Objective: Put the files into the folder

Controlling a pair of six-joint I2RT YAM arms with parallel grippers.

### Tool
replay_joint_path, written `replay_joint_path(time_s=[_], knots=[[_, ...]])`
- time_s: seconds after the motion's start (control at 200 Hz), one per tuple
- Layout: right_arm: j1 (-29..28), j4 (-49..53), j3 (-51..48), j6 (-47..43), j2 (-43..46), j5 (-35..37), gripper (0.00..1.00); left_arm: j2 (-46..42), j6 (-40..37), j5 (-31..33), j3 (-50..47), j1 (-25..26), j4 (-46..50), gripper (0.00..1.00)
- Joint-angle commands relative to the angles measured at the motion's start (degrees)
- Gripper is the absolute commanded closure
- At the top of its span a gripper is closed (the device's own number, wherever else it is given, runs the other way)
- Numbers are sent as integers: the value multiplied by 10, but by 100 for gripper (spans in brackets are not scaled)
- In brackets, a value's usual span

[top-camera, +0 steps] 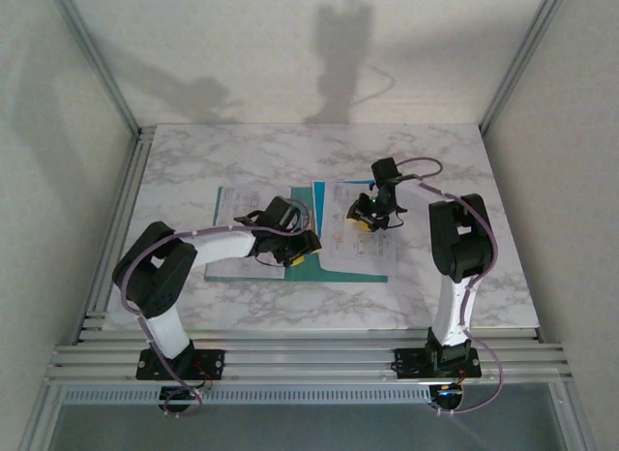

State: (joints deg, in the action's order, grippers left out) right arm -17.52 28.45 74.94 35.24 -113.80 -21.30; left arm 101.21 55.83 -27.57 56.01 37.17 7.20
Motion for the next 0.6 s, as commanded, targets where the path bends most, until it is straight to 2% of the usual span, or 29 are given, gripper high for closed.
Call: replay_joint_path(time_s=[0.0,0.23,0.596], knots=[[-4,31,32,-34,-26,-15,65,20,18,-10,24,14,-18,44],[-4,42,51,-64,-43,-34,65,45,34,-3,41,31,-25,47],[-5,59,60,-102,-49,-39,65,72,45,0,51,45,-27,62]])
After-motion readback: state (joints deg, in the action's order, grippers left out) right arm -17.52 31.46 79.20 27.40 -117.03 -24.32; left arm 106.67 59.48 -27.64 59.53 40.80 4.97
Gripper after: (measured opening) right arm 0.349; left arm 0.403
